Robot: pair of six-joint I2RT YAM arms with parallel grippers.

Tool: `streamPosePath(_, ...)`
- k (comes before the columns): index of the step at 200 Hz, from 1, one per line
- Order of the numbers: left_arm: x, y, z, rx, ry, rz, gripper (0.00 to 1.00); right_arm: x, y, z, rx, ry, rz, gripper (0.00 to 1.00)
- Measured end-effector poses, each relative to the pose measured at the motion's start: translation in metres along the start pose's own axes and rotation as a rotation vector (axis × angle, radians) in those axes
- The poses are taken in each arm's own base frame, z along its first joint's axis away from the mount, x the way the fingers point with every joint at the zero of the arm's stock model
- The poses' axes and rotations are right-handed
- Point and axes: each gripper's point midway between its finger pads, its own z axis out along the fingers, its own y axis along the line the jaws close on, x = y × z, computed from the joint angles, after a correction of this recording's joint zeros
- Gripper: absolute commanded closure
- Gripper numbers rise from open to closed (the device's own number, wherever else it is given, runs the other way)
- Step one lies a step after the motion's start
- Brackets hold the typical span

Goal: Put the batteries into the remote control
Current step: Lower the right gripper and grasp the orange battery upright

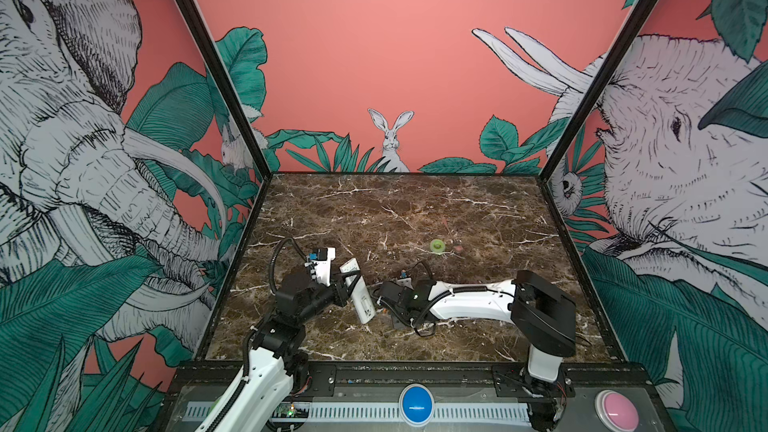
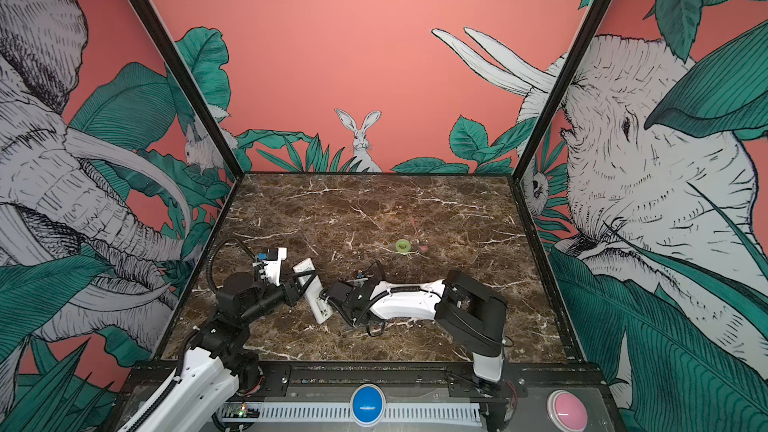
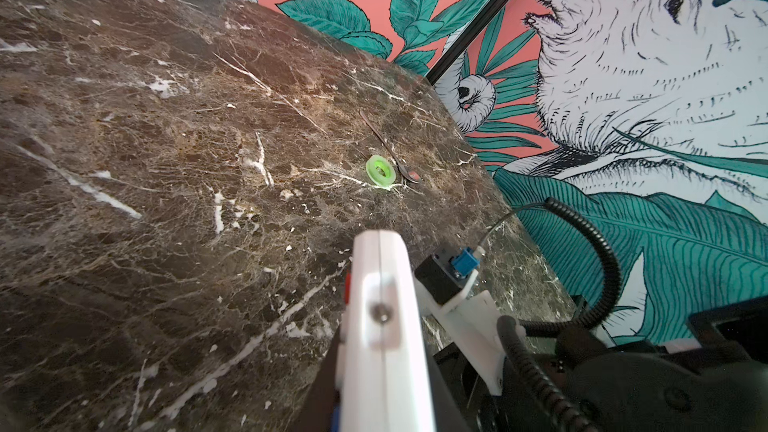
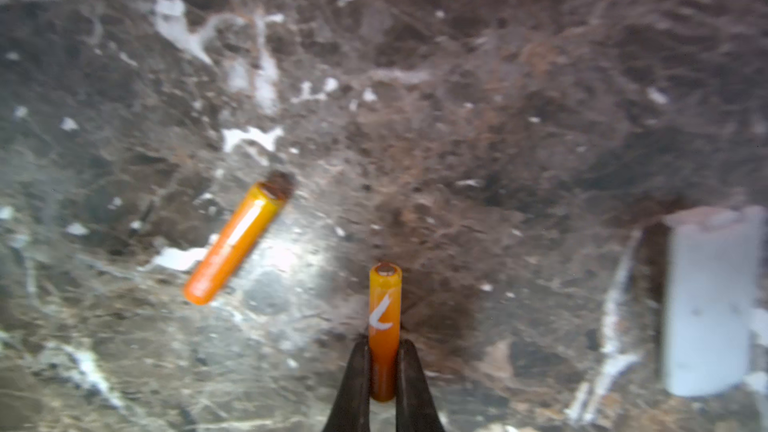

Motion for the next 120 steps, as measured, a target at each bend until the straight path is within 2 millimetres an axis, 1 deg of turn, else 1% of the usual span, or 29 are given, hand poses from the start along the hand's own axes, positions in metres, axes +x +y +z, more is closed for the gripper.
streamPosePath(22, 0.002, 0.000, 0.002, 0.005, 0.013, -0.011, 1.00, 0.003, -0.011, -0.003, 0.026, -0.007, -0.055, 1.00)
streamPosePath(73, 0.001, -0.007, 0.001, 0.041, 0.014, -0.002, 1.00, 0.007, -0.021, -0.015, 0.018, -0.006, -0.215, 1.00)
streamPosePath(95, -0.002, -0.013, -0.002, 0.061, -0.003, 0.011, 1.00, 0.009, -0.021, -0.019, -0.002, 0.002, -0.281, 0.99)
streamPosePath(120, -0.004, -0.016, -0.004, 0.075, -0.011, 0.020, 1.00, 0.014, -0.021, -0.019, -0.029, 0.030, -0.348, 0.99)
